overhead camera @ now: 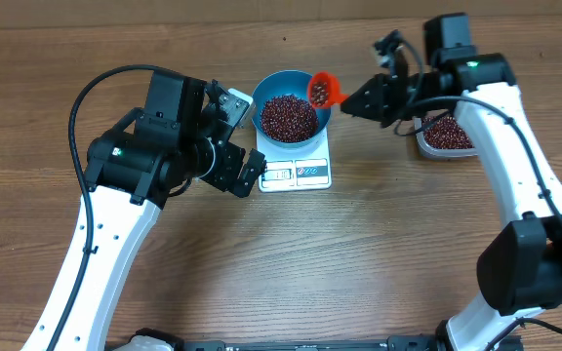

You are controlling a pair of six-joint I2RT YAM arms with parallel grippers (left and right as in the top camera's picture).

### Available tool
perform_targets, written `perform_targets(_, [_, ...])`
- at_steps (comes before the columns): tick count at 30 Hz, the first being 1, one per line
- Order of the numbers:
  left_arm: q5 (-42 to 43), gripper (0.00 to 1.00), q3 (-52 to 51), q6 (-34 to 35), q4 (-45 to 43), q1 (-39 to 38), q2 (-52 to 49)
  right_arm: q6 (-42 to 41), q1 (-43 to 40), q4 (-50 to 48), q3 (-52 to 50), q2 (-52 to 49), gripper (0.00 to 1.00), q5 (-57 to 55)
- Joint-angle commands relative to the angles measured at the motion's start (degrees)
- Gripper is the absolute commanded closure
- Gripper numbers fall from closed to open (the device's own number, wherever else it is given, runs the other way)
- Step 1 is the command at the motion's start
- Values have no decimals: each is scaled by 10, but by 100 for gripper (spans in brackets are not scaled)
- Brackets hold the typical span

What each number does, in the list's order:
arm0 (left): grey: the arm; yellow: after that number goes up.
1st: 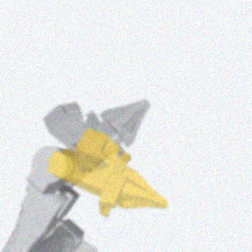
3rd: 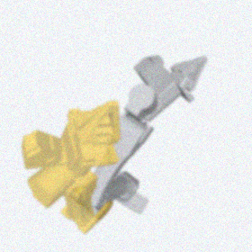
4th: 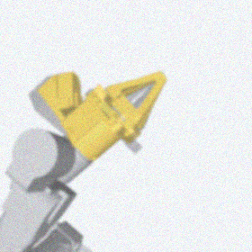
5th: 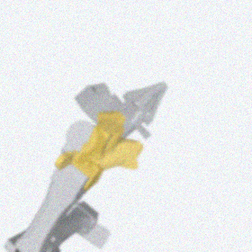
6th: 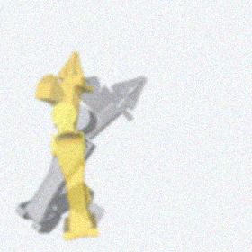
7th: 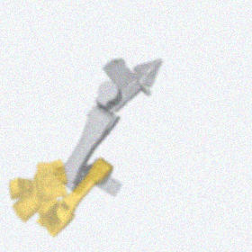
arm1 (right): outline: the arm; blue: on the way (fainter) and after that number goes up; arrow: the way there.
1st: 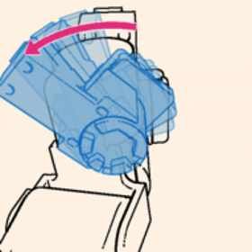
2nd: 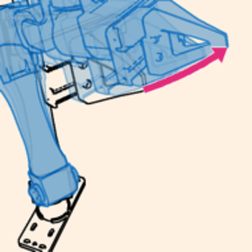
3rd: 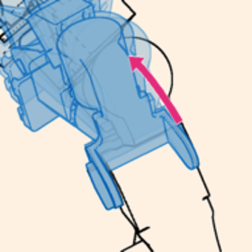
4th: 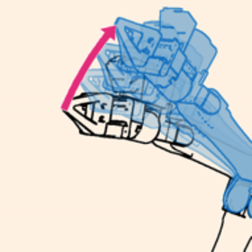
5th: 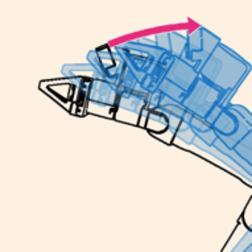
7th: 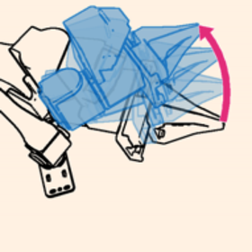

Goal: Scoop item into bowl and weigh 150g on scale
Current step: 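Lift the filled scoop and carry it over the blue bowl, then tip the scoop to pour beans into the blue bowl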

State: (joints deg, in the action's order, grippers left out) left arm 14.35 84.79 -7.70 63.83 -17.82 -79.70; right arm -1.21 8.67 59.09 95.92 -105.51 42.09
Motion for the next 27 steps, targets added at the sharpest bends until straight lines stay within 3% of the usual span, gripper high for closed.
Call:
perform_targets(1, [5,0,11,-11,0,-2,3,-19,37,-2,34,1,96,-112])
perform_targets(11, [5,0,11,-11,0,-2,3,-22,163,43,133,1,96,-411])
perform_targets(21, [5,0,11,-11,0,-2,3,-18,268,52,163,1,96,-662])
perform_targets(27, [5,0,11,-11,0,-2,3,-17,288,54,163,1,96,-690])
